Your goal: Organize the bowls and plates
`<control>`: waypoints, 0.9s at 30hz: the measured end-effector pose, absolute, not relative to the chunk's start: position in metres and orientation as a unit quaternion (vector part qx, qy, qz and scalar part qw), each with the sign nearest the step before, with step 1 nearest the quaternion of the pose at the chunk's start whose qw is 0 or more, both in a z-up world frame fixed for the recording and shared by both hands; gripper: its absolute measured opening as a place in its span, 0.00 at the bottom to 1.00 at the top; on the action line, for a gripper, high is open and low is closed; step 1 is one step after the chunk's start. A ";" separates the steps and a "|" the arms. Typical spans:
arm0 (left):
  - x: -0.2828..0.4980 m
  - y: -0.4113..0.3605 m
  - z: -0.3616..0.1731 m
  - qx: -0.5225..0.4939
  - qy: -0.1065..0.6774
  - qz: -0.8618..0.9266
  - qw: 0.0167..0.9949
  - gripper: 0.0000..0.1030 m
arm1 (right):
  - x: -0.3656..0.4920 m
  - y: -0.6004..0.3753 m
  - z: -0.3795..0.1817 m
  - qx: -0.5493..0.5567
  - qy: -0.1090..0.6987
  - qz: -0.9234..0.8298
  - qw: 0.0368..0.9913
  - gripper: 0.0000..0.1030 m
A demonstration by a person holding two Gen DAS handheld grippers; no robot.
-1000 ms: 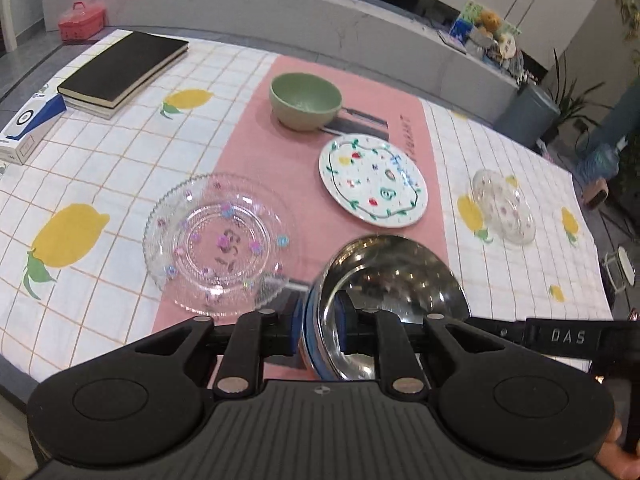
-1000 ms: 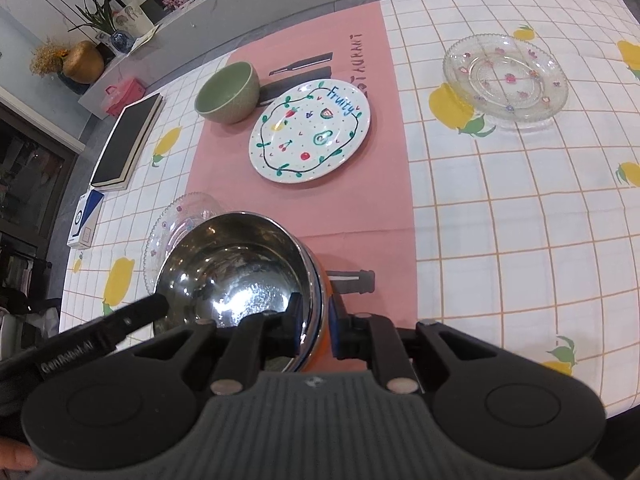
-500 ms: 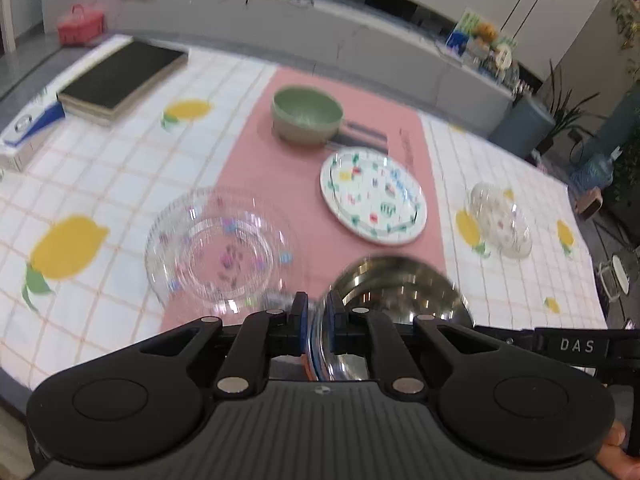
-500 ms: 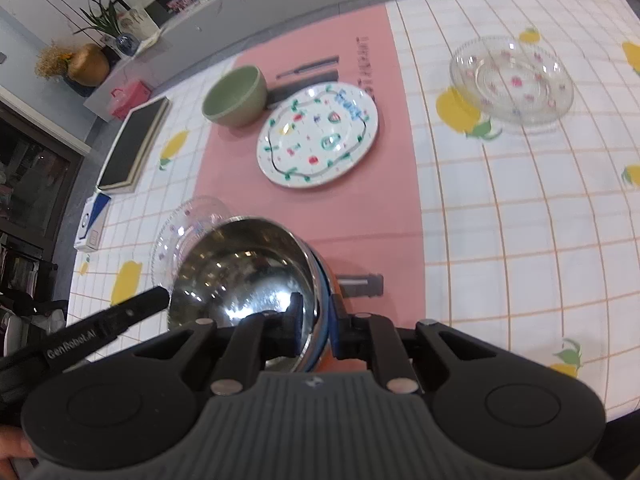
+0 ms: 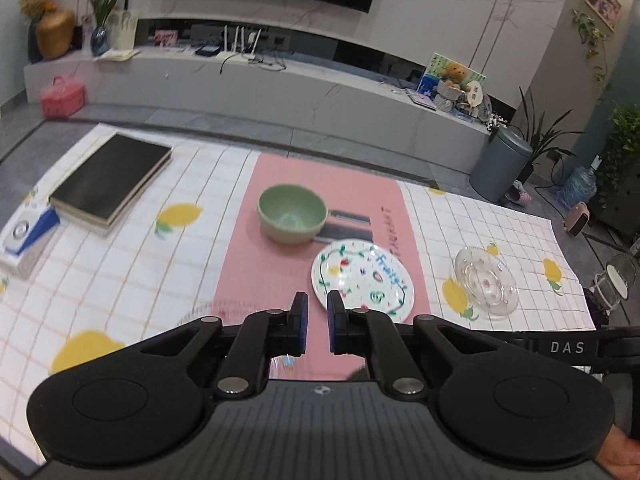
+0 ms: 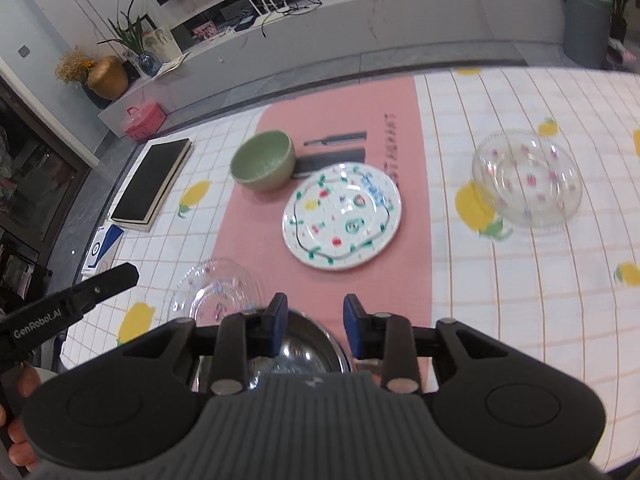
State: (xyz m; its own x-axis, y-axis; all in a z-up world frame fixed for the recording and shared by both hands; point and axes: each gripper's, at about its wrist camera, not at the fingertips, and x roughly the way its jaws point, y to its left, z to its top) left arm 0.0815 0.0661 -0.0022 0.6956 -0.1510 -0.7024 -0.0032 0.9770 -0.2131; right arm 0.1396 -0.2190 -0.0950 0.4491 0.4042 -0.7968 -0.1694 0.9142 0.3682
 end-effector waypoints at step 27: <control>0.198 0.108 -0.039 -0.139 0.381 -0.009 0.914 0.72 | 0.272 -0.165 -0.122 0.141 0.469 0.142 0.860 0.66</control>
State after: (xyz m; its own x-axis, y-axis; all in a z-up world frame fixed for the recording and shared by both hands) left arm 0.1982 0.1079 -0.0392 0.7088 -0.1216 -0.6948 -0.0901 0.9613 -0.2602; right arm 0.2720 -0.1646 -0.1216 0.5192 0.3759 -0.7675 -0.1112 0.9201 0.3755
